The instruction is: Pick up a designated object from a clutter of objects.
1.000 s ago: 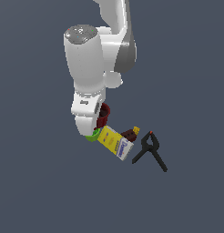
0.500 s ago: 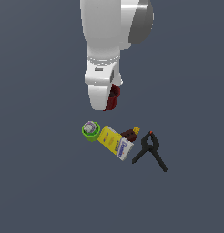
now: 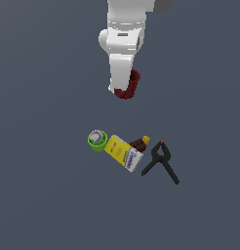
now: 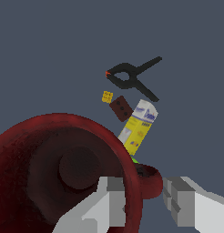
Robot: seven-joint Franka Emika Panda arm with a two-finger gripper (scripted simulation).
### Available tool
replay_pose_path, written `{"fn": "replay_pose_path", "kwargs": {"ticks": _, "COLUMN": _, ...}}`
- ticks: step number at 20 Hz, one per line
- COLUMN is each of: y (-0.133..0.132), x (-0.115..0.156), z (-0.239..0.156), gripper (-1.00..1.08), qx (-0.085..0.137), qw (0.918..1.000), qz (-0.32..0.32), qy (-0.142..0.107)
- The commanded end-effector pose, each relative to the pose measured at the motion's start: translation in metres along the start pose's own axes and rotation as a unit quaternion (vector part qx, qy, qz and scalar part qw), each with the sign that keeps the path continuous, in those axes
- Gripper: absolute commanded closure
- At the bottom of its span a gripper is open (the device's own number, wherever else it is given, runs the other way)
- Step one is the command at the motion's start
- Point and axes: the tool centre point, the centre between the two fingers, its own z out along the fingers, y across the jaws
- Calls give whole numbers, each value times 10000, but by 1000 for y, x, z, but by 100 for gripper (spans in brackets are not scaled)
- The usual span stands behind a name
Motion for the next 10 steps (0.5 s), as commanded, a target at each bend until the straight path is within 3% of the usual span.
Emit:
{"fn": "replay_pose_path", "kwargs": {"ticks": 1, "y": -8, "x": 6, "z": -14, "gripper": 108, "qx": -9, "qw": 10000, "qz": 3, "qy": 4}}
{"fn": "replay_pose_path", "kwargs": {"ticks": 10, "y": -22, "x": 17, "z": -39, "gripper": 108, "qx": -8, "qw": 10000, "qz": 10, "qy": -1}}
